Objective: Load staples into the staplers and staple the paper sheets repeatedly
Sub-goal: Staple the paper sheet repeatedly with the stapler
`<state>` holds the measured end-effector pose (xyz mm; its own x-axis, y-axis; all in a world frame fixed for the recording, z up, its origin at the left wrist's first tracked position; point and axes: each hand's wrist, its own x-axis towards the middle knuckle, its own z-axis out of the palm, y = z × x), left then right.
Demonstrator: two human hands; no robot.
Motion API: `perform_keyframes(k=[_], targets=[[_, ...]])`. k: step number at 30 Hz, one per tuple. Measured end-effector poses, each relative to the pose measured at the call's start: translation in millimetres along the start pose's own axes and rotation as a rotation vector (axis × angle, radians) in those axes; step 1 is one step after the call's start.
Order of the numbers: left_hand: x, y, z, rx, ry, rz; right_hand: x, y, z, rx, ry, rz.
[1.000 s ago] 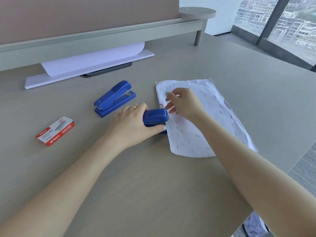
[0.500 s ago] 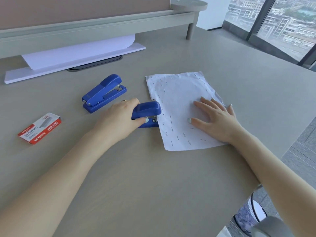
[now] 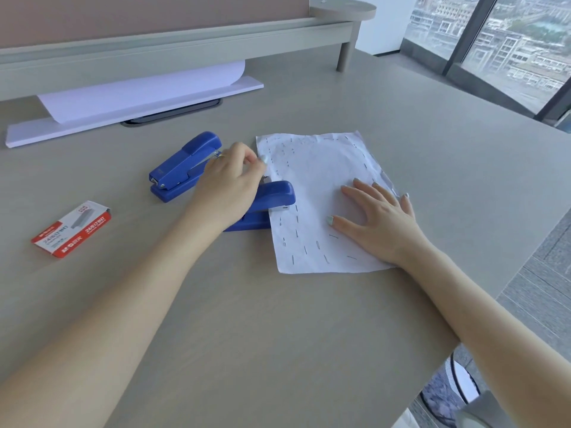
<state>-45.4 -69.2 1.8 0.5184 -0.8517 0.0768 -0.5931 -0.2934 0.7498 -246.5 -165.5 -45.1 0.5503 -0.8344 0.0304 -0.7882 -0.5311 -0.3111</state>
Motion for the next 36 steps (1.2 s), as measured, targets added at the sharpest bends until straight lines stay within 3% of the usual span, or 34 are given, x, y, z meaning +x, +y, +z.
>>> perform_keyframes(k=[13,18,23,27,32,36], targets=[[43.1,5.7,30.0,0.389,-0.025,-0.021,6.2,-1.9,2.6,0.001,0.009,0.045],[37.9,5.7,39.2,0.512,-0.001,0.047,7.2,-2.0,2.9,0.015,0.014,0.050],[39.1,3.3,39.9,0.499,-0.013,0.053,8.2,-20.9,-7.7,0.266,0.226,-0.008],[41.8,5.2,35.3,0.359,-0.051,0.023,19.2,-57.9,-9.7,0.585,-0.022,0.005],[43.9,-0.1,24.1,0.251,-0.074,-0.036,27.5,-73.7,11.8,0.508,-0.144,-0.040],[46.3,-0.4,28.2,0.470,-0.008,0.086,31.8,-69.7,8.4,0.462,-0.145,-0.099]])
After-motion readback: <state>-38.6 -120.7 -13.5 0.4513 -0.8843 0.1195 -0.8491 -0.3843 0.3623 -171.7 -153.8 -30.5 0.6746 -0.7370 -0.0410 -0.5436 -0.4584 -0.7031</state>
